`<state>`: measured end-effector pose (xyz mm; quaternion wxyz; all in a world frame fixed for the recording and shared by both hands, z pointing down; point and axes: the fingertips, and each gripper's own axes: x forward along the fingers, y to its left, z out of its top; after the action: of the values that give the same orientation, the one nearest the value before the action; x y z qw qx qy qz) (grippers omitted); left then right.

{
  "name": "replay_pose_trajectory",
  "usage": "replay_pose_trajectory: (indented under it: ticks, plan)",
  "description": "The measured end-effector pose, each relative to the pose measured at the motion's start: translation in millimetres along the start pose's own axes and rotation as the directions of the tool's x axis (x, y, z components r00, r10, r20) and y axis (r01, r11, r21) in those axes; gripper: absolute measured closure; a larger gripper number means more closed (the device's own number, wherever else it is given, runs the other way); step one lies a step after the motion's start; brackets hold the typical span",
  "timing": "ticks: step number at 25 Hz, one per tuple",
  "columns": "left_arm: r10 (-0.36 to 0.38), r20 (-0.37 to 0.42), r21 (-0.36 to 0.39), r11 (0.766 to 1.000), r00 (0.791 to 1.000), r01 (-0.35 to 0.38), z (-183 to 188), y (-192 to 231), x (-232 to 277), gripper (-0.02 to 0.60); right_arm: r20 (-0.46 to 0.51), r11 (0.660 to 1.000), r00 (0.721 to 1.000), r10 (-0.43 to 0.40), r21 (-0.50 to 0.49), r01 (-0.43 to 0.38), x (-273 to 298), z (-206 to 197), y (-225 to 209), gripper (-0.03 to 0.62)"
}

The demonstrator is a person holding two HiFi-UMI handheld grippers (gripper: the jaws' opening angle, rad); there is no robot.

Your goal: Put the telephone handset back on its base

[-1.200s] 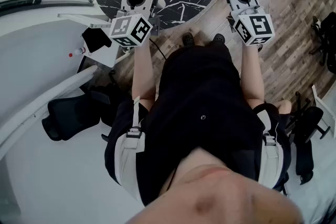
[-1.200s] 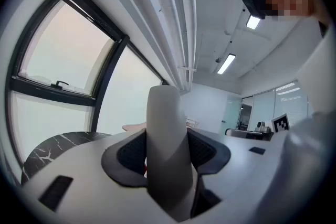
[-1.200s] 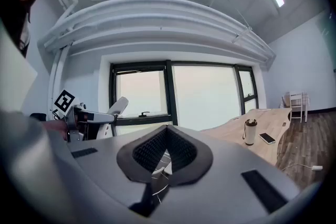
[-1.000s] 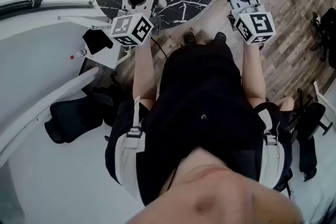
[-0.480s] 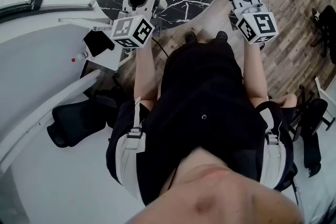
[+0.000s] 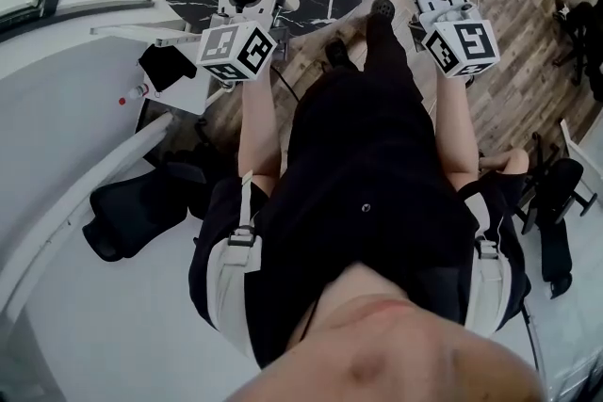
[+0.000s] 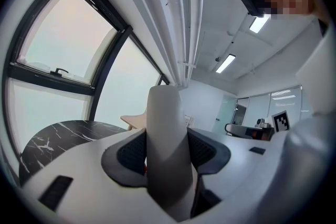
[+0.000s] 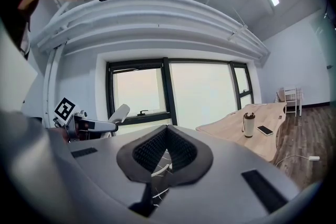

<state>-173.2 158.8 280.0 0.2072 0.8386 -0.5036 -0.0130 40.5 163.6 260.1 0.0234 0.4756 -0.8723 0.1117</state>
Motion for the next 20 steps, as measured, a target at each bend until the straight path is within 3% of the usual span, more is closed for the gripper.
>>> replay_pose_trajectory:
  ticks: [9,20]
  plan:
    - [0.058,-0.039,-0.001,0.998,0.998,-0.058,-12,13,24,0.353,-0.017,0.998,0.998,0.057,0.03,-0.056,35,-3,-18,0.565]
    - [0.14,-0.133,0.015,0.99,0.981,-0.14,-20,37,93,0.353,-0.033,0.987,0.99,0.139,0.079,-0.136,119,-1,-67,0.565]
